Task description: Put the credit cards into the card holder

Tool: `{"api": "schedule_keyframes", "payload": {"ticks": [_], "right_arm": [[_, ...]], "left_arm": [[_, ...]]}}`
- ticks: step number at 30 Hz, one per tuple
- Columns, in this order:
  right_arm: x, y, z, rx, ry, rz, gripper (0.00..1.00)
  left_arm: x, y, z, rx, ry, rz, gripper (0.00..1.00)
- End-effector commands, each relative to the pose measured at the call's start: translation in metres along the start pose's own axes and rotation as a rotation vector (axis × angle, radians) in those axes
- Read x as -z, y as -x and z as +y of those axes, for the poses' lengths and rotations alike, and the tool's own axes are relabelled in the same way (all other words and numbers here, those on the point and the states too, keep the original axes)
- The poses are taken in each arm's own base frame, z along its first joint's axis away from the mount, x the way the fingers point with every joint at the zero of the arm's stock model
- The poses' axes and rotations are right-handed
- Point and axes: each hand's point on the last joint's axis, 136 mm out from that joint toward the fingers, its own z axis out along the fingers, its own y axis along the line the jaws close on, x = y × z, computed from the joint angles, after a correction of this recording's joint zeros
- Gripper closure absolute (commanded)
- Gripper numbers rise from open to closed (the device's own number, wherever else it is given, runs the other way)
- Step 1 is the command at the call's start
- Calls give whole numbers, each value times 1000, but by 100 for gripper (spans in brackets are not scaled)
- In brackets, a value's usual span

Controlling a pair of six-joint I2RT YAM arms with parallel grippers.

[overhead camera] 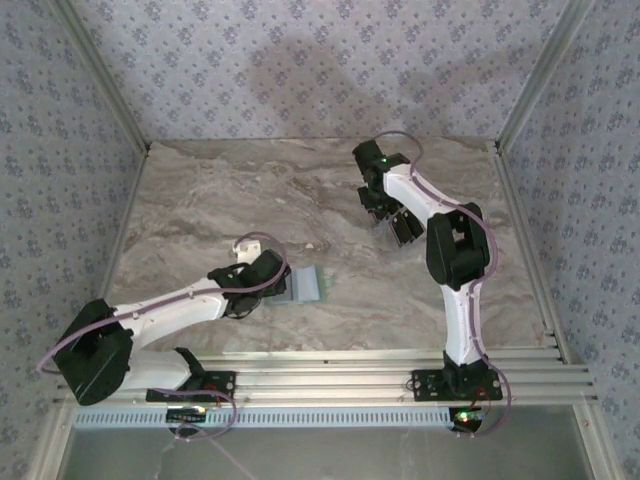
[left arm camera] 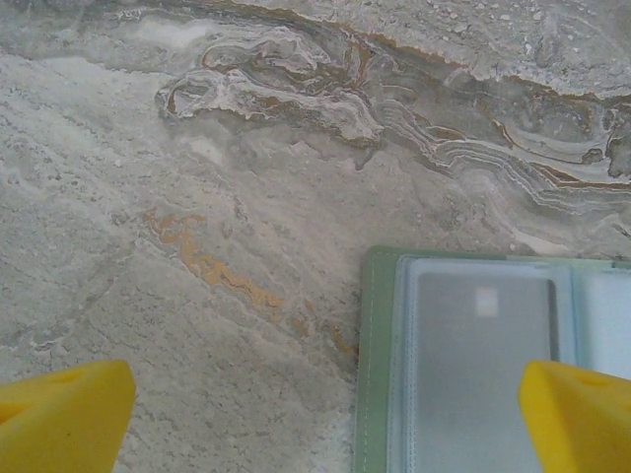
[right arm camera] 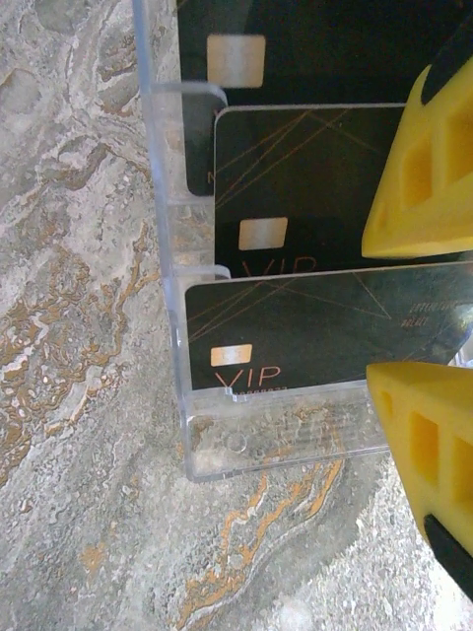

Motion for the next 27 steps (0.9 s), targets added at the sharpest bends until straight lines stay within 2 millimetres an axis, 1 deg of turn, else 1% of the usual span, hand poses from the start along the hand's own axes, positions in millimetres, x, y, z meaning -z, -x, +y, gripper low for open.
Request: {"api": "schedule_keyframes", "payload": {"ticks": [1, 5, 15, 18, 27], "right_arm": [[-2, 2, -2, 4, 8, 10, 67], [-1, 3, 0, -17, 45, 7, 75], [6, 10, -3, -50, 83, -19, 76], [6, 10, -2, -53, 90, -18, 79], [9, 15, -3, -72, 114, -30, 79]], "left_arm": [[2, 8, -4, 0, -4, -6, 0], [1, 7, -4, -2, -1, -1, 0], [0, 5, -6, -4, -5, 7, 0], [-1, 4, -6, -5, -5, 10, 0], [-2, 3, -8, -7, -7, 15, 0]]}}
